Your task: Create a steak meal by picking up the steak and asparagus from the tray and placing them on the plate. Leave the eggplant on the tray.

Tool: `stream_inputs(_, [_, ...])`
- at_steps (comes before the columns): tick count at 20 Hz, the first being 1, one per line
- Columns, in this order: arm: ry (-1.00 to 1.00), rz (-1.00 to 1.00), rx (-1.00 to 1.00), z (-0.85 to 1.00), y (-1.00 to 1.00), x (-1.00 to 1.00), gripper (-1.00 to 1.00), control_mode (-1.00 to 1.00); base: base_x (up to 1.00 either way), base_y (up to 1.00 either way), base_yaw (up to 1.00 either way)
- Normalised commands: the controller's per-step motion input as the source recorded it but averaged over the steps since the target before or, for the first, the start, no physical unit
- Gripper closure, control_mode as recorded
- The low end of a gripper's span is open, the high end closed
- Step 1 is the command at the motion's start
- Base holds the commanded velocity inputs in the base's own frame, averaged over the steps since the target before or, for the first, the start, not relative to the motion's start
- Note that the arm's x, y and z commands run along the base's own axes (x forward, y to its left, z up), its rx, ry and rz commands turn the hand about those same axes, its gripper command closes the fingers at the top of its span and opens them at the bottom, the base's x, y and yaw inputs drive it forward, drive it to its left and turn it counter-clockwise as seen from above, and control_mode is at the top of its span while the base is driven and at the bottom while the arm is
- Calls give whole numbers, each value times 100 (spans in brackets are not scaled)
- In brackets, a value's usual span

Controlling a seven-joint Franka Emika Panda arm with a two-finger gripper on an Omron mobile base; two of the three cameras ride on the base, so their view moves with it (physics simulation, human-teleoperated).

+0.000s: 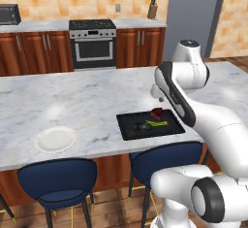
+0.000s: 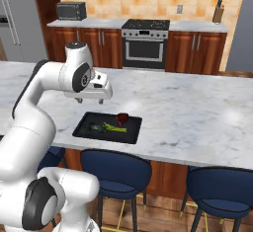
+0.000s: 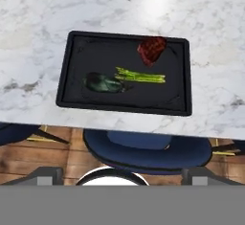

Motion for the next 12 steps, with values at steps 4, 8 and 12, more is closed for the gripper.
stream_inputs(4, [5, -8, 0, -47, -40, 32, -100, -100, 0, 0, 0])
stream_inputs(8, [9, -6, 0, -52, -9, 47, -100, -100, 0, 0, 0])
stream_inputs(12, [7, -2, 0, -51, 0, 42, -100, -100, 0, 0, 0])
